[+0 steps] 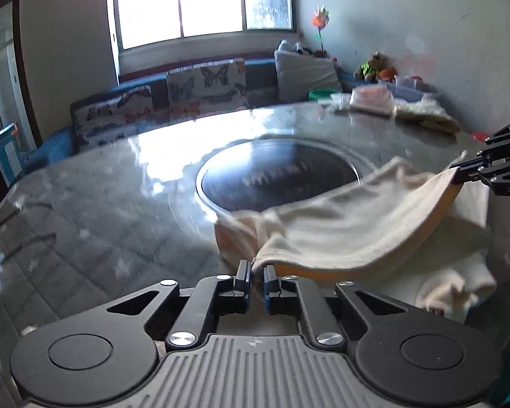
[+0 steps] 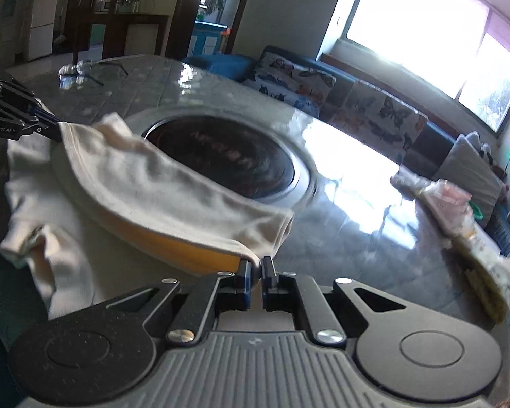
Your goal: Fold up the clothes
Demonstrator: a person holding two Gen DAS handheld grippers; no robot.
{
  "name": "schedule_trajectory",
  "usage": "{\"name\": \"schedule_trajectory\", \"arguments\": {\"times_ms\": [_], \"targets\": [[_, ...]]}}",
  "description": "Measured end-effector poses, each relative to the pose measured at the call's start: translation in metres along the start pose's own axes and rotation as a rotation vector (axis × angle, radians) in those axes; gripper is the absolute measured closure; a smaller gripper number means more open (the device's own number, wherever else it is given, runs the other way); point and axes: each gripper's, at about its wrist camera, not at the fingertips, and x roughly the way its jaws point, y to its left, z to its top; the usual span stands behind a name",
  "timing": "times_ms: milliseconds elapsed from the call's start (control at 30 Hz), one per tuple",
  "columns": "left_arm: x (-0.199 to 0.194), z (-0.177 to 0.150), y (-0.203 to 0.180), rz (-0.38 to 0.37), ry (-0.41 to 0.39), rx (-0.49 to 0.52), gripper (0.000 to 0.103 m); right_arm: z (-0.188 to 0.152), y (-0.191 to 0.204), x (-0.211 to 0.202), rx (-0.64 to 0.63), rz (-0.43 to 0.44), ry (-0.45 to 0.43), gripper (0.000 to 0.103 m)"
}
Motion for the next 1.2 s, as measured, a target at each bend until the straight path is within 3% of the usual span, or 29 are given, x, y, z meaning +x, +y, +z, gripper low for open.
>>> {"name": "schedule_trajectory", "arguments": {"times_ms": [133, 300, 533, 767, 833, 900, 1033, 1200], "targets": [[0.009, 0.034, 0.015, 0.015, -0.032, -0.009, 0.096, 0.033, -0.019, 0.004, -0.022, 0.004, -0.046, 0.098], [0.039, 0.074, 0.039, 0.05, -0.016, -0.021, 0.096, 0.079, -0.046, 0.033, -0.012, 0.005, -0.082, 0.098], [0.118, 0.103, 0.081, 0.099, 0.112, -0.102, 0.096, 0.113, -0.082, 0.112, 0.097, 0.022, -0.011, 0.098], [0.188, 0.101, 0.104, 0.139, 0.229, -0.198, 0.095, 0.108, -0.095, 0.189, 0.236, 0.024, 0.081, 0.098], [0.198, 0.101, 0.11, 0.136, 0.244, -0.239, 0.09, 0.104, -0.101, 0.206, 0.307, 0.042, 0.11, 0.098], [0.201, 0.104, 0.115, 0.143, 0.242, -0.279, 0.078, 0.098, -0.112, 0.219, 0.402, 0.08, 0.132, 0.095], [0.2, 0.109, 0.123, 0.153, 0.233, -0.316, 0.074, 0.096, -0.128, 0.218, 0.504, 0.103, 0.106, 0.085], [0.19, 0.115, 0.135, 0.171, 0.202, -0.371, 0.046, 0.097, -0.142, 0.202, 0.54, 0.081, 0.062, 0.071]]}}
